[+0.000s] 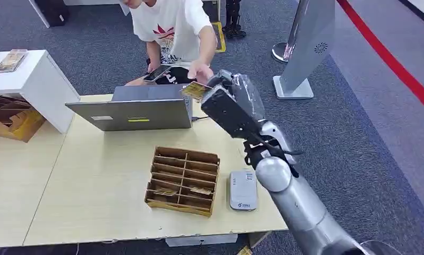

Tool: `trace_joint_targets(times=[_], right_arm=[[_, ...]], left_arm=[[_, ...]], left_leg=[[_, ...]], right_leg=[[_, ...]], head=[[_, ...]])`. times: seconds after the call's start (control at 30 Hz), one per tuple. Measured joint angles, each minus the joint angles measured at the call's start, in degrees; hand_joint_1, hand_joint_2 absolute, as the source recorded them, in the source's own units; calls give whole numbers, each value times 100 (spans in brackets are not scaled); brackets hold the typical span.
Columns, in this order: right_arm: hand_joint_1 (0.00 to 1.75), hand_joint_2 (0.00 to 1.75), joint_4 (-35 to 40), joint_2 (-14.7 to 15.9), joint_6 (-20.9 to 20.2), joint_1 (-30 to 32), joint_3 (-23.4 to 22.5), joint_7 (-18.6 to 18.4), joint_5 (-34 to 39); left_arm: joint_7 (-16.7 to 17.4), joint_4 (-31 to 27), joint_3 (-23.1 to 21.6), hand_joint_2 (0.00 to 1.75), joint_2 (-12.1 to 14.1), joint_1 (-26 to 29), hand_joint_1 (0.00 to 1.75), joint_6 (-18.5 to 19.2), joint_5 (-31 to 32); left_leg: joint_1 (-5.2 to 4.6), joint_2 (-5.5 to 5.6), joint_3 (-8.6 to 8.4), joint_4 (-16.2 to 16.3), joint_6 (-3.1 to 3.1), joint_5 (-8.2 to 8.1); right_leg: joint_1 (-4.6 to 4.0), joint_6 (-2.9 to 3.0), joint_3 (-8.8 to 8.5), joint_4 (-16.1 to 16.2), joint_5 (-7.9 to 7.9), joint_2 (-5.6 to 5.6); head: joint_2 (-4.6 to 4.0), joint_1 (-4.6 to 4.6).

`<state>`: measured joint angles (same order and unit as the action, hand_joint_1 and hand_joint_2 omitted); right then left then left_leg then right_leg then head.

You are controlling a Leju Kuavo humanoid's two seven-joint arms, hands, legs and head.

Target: Pass the card to the sensor for recognition and then transmit it.

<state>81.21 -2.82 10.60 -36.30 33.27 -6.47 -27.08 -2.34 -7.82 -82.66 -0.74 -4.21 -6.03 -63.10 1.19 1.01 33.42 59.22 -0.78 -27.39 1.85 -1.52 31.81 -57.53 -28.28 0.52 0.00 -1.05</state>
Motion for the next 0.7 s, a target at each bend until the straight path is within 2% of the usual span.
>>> trace_joint_targets(times=[0.37,0.4,0.43,0.53,0.57,0.7], right_arm=[[171,175,-1602,-404,168,-930,195,-404,-1460],[75,175,-1687,-422,188,-954,221,-426,-1536],[0,175,-1753,-433,190,-962,238,-433,-1641],[0,175,-1975,-465,179,-962,317,-448,-1927],[0,0,-2037,-470,164,-960,337,-444,-1967],[0,0,-2216,-500,-226,-899,402,-294,-1752]], left_arm=[[118,0,-131,0,22,-68,0,22,188],[122,0,-149,0,22,-75,0,22,190],[133,0,-155,0,22,-81,0,22,190],[151,0,-184,0,22,-90,0,26,192],[153,0,-188,0,22,-91,0,26,197],[155,0,-190,0,24,-93,0,28,197]], left_leg=[[0,1,0,0,0,0],[0,1,0,0,0,0],[0,1,0,0,0,0],[0,1,0,0,0,0],[0,1,0,0,0,0],[0,1,0,0,0,0]], right_leg=[[0,1,1,0,1,0],[0,1,1,0,1,0],[0,1,1,0,1,-1],[0,1,1,0,1,0],[0,1,1,0,1,0],[0,1,1,0,1,-1]], head=[[0,0],[0,0],[0,0],[0,0],[0,0],[0,0]])
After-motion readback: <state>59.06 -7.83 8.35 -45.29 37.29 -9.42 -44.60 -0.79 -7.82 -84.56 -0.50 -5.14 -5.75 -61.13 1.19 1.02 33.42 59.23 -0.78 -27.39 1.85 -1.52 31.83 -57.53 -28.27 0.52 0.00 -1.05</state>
